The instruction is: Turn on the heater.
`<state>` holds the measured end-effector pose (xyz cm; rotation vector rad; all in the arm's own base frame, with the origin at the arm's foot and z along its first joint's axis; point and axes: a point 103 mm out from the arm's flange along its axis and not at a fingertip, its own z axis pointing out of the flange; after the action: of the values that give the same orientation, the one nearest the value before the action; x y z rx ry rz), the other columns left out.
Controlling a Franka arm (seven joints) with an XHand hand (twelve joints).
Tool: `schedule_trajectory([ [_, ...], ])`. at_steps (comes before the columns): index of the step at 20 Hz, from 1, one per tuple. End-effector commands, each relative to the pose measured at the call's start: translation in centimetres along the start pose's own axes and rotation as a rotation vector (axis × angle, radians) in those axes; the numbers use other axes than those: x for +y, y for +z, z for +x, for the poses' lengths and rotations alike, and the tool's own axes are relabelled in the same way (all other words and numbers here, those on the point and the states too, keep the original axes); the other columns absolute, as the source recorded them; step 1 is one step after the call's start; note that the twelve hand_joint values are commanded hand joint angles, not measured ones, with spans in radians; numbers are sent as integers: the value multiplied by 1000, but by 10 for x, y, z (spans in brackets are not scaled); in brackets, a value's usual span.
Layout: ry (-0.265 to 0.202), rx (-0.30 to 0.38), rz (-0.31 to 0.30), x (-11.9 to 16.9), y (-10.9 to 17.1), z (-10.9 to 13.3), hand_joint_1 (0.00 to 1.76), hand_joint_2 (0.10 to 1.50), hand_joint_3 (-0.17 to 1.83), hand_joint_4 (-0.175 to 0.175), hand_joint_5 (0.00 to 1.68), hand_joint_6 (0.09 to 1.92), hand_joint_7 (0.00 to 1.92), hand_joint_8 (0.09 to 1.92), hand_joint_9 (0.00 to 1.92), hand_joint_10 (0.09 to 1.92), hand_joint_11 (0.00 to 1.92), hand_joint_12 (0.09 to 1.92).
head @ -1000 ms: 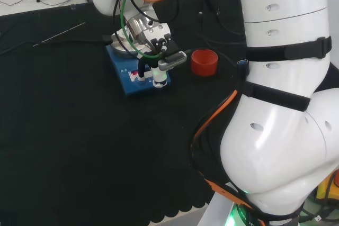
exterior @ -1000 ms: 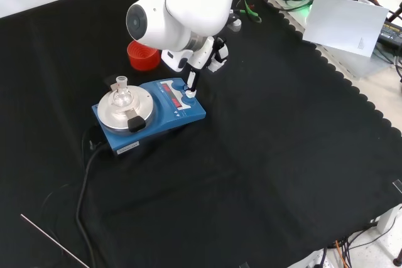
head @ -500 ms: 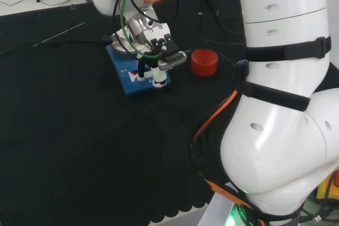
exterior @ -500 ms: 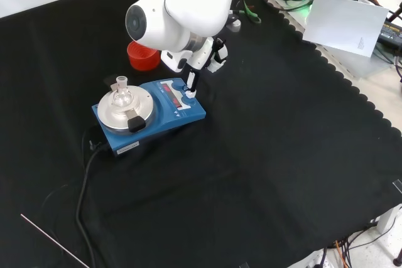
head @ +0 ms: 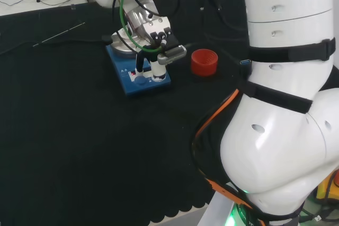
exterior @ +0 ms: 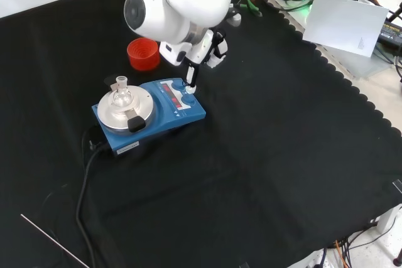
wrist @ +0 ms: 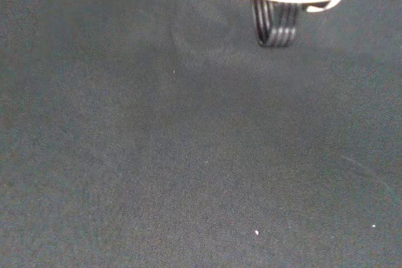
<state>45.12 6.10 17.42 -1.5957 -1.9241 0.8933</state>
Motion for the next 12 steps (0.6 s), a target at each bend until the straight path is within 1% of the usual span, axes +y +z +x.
schedule_trajectory([
  [1, 11, 17, -42, -30, -18, -5, 1499, 584, 1187, -27, 398, 91, 1895, 1519, 1920, 1527, 1920, 1624],
  [7, 26, 31, -72, -48, -24, -10, 1498, 583, 1189, -27, 406, 92, 1896, 1516, 1920, 1525, 1920, 1622],
  [12, 30, 36, -91, -56, -25, -11, 1498, 583, 1189, -28, 408, 91, 1896, 1514, 1920, 1524, 1919, 1621],
])
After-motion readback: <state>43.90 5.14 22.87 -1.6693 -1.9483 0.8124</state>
